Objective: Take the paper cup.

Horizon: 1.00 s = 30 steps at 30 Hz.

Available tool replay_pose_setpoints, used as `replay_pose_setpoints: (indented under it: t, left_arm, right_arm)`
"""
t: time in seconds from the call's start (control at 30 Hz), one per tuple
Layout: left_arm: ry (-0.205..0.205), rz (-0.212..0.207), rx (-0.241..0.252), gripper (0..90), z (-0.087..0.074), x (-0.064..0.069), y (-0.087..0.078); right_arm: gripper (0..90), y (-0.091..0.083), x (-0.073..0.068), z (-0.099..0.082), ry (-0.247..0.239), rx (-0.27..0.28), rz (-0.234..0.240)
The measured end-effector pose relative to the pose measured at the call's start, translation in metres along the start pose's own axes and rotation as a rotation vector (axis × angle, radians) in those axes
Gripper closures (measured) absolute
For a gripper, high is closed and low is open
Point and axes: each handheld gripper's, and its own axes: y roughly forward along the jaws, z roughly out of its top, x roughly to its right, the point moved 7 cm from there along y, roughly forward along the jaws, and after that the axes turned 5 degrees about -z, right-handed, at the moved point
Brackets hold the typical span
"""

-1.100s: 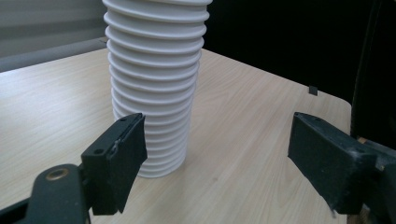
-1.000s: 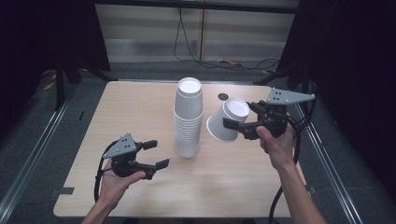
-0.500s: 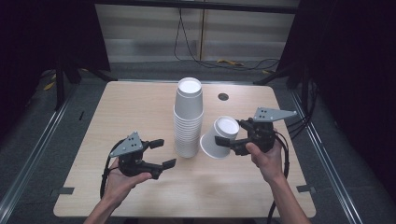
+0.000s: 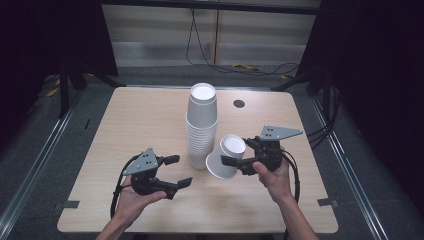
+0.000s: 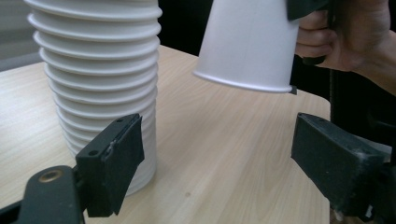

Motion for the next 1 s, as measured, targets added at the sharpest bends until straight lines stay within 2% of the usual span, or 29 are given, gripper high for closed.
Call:
replay_pose_setpoints:
  t: [0.07,0.2,0.37,0.57,0.63,0.97,1.0]
  left_arm:
    - [-0.007,-0.011,-0.005,16.9,0.000,0.001,0.001]
    - [0.016,-0.012,-0.006,15.9,0.001,0.003,0.005]
    - [0.023,-0.023,-0.007,15.9,0.001,0.006,0.010]
    - [0.035,-0.034,-0.023,15.9,-0.002,0.009,0.015]
    - [0.035,-0.029,-0.025,15.9,-0.002,0.010,0.016]
    - [0.044,-0.030,-0.025,15.7,-0.005,0.011,0.023]
    - [0.055,-0.028,-0.038,15.8,-0.006,0.010,0.023]
  right_arm:
    - [23.1,0.001,0.000,-0.002,0.002,-0.003,0.000]
    - [23.1,0.008,-0.004,-0.009,0.001,-0.010,0.015]
    - [23.1,0.012,-0.006,-0.013,0.001,-0.017,0.020]
    - [23.1,0.020,-0.012,-0.017,0.012,-0.001,0.041]
    - [23.1,0.024,-0.015,-0.017,0.013,0.004,0.060]
    - [23.3,0.043,-0.027,-0.021,0.020,-0.012,0.083]
    - [23.3,0.044,-0.027,-0.021,0.016,-0.010,0.084]
